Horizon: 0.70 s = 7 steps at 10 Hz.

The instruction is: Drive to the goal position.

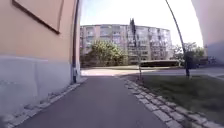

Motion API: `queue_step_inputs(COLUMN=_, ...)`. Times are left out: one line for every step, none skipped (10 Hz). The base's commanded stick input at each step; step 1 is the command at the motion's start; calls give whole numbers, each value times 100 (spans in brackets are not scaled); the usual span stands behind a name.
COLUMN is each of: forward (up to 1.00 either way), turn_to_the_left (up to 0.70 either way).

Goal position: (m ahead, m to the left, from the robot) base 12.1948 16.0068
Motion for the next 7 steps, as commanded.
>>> queue_step_inputs(forward=70, turn_to_the_left=0)
queue_step_inputs(forward=70, turn_to_the_left=0)
queue_step_inputs(forward=70, turn_to_the_left=0)
queue_step_inputs(forward=70, turn_to_the_left=0)
queue_step_inputs(forward=70, turn_to_the_left=0)
queue_step_inputs(forward=70, turn_to_the_left=0)
queue_step_inputs(forward=70, turn_to_the_left=0)
